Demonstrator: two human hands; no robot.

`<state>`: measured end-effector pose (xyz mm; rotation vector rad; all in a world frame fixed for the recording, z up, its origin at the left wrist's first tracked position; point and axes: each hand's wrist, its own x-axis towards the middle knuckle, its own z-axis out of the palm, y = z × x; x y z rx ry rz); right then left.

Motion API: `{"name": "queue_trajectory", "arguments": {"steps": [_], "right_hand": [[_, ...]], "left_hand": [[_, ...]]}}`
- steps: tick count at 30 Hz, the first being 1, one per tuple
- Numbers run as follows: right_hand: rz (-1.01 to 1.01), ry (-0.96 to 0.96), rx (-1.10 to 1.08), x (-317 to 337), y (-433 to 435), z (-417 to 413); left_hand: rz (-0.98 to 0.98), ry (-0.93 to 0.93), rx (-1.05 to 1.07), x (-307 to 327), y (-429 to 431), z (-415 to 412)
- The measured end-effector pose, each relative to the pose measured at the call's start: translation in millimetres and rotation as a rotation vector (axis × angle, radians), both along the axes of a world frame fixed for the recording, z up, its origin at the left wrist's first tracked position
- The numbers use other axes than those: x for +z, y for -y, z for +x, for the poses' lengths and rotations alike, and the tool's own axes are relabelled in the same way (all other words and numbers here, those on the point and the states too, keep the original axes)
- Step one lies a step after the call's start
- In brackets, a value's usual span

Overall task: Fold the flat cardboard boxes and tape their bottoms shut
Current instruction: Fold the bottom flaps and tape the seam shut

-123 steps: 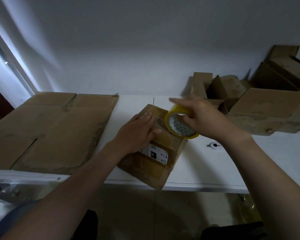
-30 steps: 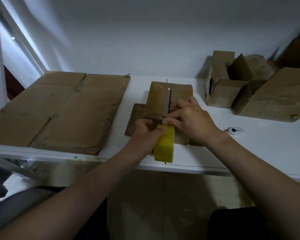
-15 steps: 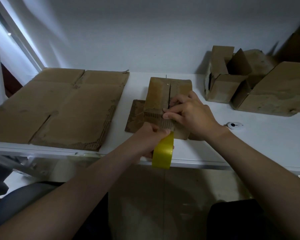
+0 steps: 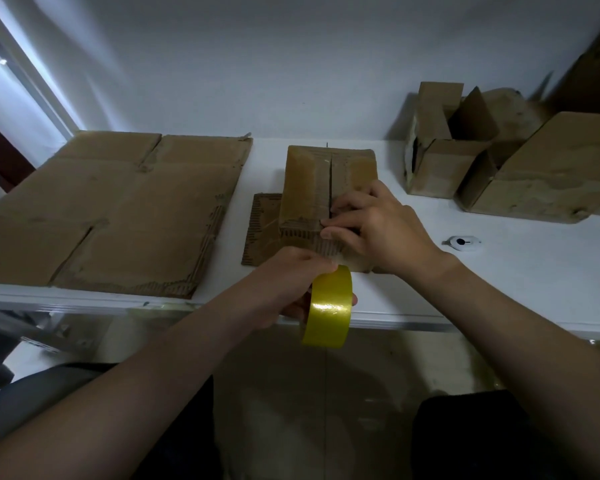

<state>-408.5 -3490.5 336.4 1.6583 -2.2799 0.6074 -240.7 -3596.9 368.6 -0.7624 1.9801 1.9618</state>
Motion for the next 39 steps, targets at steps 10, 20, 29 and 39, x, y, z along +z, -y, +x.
{"name": "queue_trajectory", "arguments": {"steps": [10,20,29,39], "right_hand": [[0.067,-0.038,0.015,12,-9,25],[0.035,0.017,-0.040,1,-7,27],[0.005,-0.048,-0.047,-5,-5,22],[0.065,-0.156,-0.096,-15,-1,21]], "left_hand": [[0.157,-0.055,-0.002,14,-8,28],[0.054,0.010,0.053,-9,-14,31],[0.057,0.210,0.028,-21,-11,23],[0.111,0.151,0.184,-39,0,18]]}}
